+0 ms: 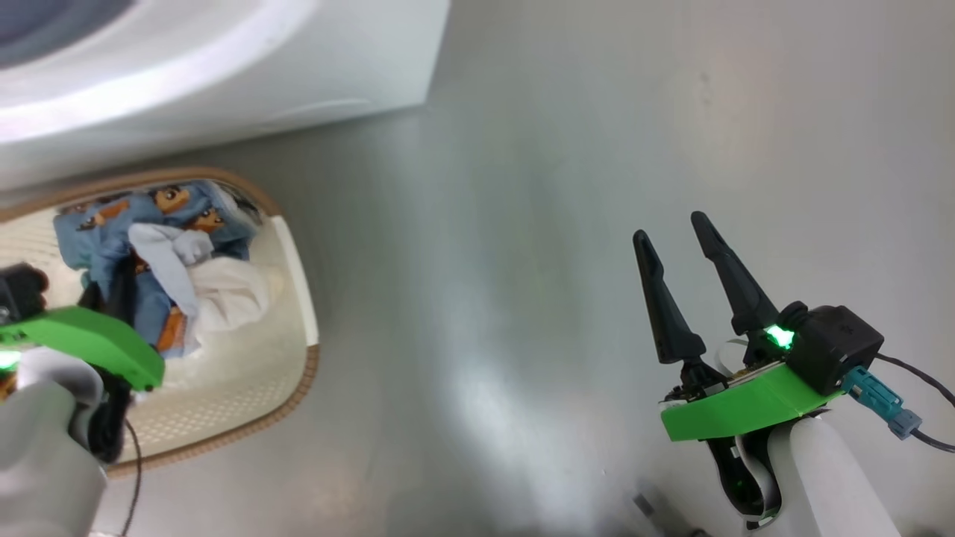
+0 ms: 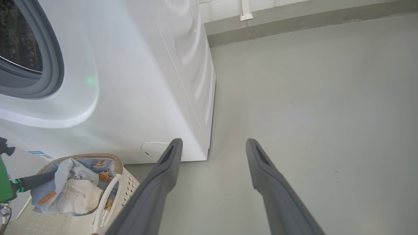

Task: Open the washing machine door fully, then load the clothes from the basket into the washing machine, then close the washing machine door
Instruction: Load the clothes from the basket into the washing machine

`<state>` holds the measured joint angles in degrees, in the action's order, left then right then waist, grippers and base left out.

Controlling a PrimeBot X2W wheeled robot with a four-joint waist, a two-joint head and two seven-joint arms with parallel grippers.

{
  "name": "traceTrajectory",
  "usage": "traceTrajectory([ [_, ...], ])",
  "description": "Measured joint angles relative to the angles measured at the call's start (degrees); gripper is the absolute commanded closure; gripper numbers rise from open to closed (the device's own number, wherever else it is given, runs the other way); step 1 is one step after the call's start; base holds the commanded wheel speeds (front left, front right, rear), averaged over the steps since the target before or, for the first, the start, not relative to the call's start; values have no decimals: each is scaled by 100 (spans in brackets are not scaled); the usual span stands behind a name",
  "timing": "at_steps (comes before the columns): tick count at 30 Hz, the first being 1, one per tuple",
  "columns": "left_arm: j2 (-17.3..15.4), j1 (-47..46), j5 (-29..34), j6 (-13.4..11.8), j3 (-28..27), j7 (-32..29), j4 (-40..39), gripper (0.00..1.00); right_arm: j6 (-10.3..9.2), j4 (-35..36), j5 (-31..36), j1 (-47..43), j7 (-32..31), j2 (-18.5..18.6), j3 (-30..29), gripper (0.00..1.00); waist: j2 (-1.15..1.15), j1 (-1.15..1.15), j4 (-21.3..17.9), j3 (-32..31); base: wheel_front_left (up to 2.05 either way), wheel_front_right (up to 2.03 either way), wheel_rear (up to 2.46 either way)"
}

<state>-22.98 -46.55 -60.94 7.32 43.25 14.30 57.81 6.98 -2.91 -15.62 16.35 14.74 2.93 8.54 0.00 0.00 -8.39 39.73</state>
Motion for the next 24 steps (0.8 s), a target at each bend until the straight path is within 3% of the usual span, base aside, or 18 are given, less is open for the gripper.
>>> traceTrajectory([
  [11,260,1078,1495,-37,-1287,0,-1109,100,0,-266,93,-19,0,9,-19,0,0,0,414,-902,0,0,0],
  [24,539,2382,2804,-160,-2688,0,-2481,100,0,-416,89,-230,0,18,-32,0,0,0,633,-1855,0,0,0],
])
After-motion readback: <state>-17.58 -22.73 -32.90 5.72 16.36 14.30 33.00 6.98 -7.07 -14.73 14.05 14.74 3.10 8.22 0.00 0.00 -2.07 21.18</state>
